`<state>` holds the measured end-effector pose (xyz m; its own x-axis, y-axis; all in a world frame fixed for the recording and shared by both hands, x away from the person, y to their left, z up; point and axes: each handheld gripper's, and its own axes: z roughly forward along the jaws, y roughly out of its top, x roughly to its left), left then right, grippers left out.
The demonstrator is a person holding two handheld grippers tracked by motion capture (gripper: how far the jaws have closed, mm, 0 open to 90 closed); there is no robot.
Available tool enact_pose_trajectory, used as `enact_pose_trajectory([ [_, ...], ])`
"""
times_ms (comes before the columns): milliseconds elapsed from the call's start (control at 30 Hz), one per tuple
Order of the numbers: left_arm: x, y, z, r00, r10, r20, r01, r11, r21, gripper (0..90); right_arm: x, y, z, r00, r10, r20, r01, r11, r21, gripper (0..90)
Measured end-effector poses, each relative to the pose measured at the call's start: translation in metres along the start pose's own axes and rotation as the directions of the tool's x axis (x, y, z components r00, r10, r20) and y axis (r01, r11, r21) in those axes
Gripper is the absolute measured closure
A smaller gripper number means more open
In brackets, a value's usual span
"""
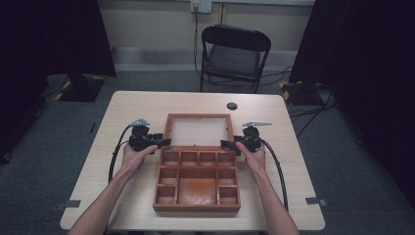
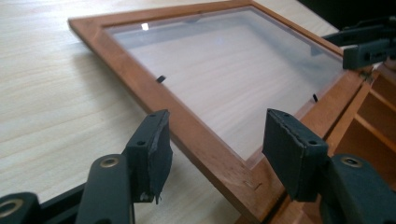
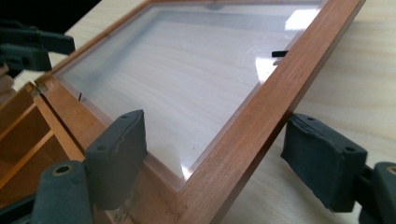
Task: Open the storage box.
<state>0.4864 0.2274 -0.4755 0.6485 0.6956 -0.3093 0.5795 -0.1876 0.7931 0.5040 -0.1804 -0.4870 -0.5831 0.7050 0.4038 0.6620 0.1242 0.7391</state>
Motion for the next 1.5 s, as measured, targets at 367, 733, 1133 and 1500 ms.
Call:
enact_pose_trajectory([
  [367,-0.003,0.001,-0.003,0.9999,0.009,-0.01,-0.009,0.9999,0.007,39.6,-0.004,-0.001,-0.001,0.999,0.018,0.042,-0.018,1.0,0.007,15.6],
  [733,-0.01,0.007,-0.023,0.9977,0.047,-0.049,-0.047,0.9988,-0.009,32.2,0.005,0.009,-0.025,0.9986,-0.021,0.048,0.022,0.999,-0.028,14.7],
  [1133,-0.007,-0.007,-0.059,0.9948,0.048,-0.09,-0.048,0.9989,0.005,27.1,0.019,-0.002,-0.082,0.9885,-0.082,0.127,0.097,0.988,-0.116,16.4],
  [1500,-0.009,-0.033,-0.083,0.9875,0.058,-0.146,-0.048,0.9965,0.069,22.9,0.019,-0.039,-0.121,0.9773,-0.069,0.2,0.081,0.995,-0.051,14.5],
])
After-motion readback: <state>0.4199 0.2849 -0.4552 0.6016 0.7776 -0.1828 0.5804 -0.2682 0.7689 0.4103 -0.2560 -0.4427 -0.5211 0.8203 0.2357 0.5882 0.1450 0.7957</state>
